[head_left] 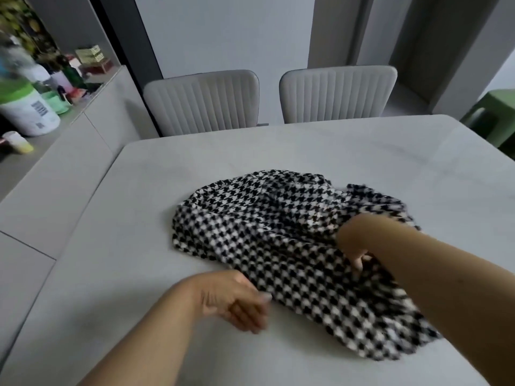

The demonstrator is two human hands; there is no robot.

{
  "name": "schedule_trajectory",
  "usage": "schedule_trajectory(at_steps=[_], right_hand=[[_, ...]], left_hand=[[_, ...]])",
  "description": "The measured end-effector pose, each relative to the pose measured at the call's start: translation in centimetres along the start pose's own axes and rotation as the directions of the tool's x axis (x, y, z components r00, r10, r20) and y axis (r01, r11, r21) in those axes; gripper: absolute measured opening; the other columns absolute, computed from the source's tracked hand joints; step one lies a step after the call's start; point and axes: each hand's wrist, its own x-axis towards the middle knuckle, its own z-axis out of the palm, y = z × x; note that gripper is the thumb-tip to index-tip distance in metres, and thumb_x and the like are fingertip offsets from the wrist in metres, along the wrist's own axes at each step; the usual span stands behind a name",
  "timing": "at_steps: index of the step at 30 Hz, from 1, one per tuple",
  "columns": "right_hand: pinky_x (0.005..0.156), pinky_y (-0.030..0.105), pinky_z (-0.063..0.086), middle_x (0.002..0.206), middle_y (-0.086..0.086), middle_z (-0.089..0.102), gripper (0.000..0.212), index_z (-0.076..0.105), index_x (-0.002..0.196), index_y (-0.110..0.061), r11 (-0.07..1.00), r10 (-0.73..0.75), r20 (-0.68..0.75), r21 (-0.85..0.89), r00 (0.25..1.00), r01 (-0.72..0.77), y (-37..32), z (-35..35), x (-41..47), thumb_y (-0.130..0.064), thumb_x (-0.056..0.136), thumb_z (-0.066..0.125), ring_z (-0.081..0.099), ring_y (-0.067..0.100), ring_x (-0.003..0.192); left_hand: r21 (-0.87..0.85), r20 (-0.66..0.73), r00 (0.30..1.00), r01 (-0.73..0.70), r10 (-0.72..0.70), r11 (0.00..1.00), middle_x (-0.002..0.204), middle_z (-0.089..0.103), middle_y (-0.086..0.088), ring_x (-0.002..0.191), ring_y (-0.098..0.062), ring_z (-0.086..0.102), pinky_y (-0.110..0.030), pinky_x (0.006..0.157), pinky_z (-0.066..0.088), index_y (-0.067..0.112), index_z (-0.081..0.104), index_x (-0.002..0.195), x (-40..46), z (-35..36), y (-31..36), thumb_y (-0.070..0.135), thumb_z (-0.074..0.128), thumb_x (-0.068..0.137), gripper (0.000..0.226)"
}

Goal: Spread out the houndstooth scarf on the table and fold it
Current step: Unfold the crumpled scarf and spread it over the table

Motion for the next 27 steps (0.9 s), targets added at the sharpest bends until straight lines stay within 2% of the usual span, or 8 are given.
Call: schedule_trajectory(at_steps=[3,6,10,14,16,20,23,27], right_hand=[[0.077,0.030,0.050,0.096,0.007,0.068,0.064,0.054,0.127,-0.005,0.859,0.122,-0.234,0.512,0.965,0.015,2.6,-1.7,0.8,-0.051,0.084,0.062,0.061,0.017,0.075],[0.098,0.040,0.043,0.148,0.014,0.037,0.094,0.011,0.150,-0.013,0.529,0.435,-0.484,0.820,0.759,0.220,2.5,-3.3,3.1,-0.048,0.082,0.067,0.048,0.030,0.126],[0.073,0.030,0.052,0.124,0.015,0.060,0.065,0.030,0.148,-0.012,0.697,0.162,-0.400,0.694,0.902,0.182,-1.3,-3.1,4.5,-0.021,0.090,0.060,0.064,0.022,0.088],[0.059,0.024,0.051,0.102,0.003,0.063,0.031,0.055,0.127,-0.015,0.731,-0.342,0.063,0.644,0.938,0.223,-3.3,-2.7,1.2,-0.021,0.098,0.048,0.059,0.010,0.056],[0.056,0.024,0.048,0.100,0.001,0.068,0.023,0.063,0.104,-0.020,0.695,-0.275,-0.069,0.675,0.959,0.248,-2.2,-3.7,0.6,-0.036,0.097,0.048,0.056,0.013,0.054],[0.064,0.038,0.058,0.095,0.014,0.067,0.057,0.044,0.106,-0.001,0.390,0.426,-0.404,0.889,0.809,0.239,-0.3,-3.9,4.3,-0.048,0.082,0.067,0.066,0.024,0.062],[0.063,0.034,0.056,0.101,0.016,0.063,0.047,0.051,0.113,0.001,0.355,0.234,-0.258,0.920,0.937,0.165,-2.8,-2.4,5.9,-0.033,0.086,0.068,0.062,0.028,0.072],[0.071,0.026,0.041,0.095,0.007,0.064,0.019,0.066,0.099,-0.010,0.578,0.172,-0.697,0.644,0.696,0.502,-4.2,-4.9,2.0,-0.023,0.085,0.067,0.059,0.023,0.091]], left_hand=[[-0.017,-0.459,0.872,-0.203,0.173,0.979,0.090,0.074,-0.008,0.083,-0.021,0.069,-0.032,0.076,0.056,0.010,0.069,0.095,-0.4,-2.2,0.6,0.033,0.065,0.086,0.025],[0.027,-0.774,0.584,-0.356,0.245,0.934,0.092,0.069,-0.005,0.085,-0.018,0.061,-0.037,0.081,0.054,0.019,0.066,0.092,0.3,-3.4,1.1,0.026,0.059,0.093,0.010],[0.075,-0.821,0.504,-0.373,0.270,0.925,0.092,0.067,-0.003,0.081,-0.013,0.060,-0.032,0.075,0.053,0.026,0.064,0.086,0.4,-3.8,1.6,0.024,0.057,0.093,0.010],[0.148,-0.870,0.389,-0.379,0.302,0.914,0.083,0.066,0.001,0.079,-0.016,0.061,-0.039,0.083,0.054,0.027,0.062,0.080,0.3,-4.8,2.5,0.021,0.058,0.091,0.014],[0.163,-0.884,0.355,-0.378,0.305,0.911,0.083,0.068,-0.001,0.077,-0.017,0.061,-0.042,0.086,0.054,0.027,0.063,0.080,0.3,-5.1,3.0,0.022,0.057,0.092,0.014],[0.206,-0.889,0.317,-0.371,0.332,0.906,0.089,0.070,-0.006,0.089,-0.024,0.065,-0.047,0.089,0.054,0.025,0.064,0.080,0.2,-4.9,3.7,0.028,0.057,0.092,0.014],[0.245,-0.881,0.307,-0.355,0.360,0.902,0.092,0.070,-0.002,0.094,-0.025,0.065,-0.040,0.089,0.054,0.023,0.064,0.085,0.0,-4.4,4.0,0.027,0.057,0.092,0.010],[0.380,-0.845,0.268,-0.309,0.463,0.872,0.107,0.064,0.005,0.105,-0.014,0.059,-0.028,0.089,0.045,0.019,0.063,0.105,-1.4,-5.2,5.5,0.027,0.055,0.094,0.016]])
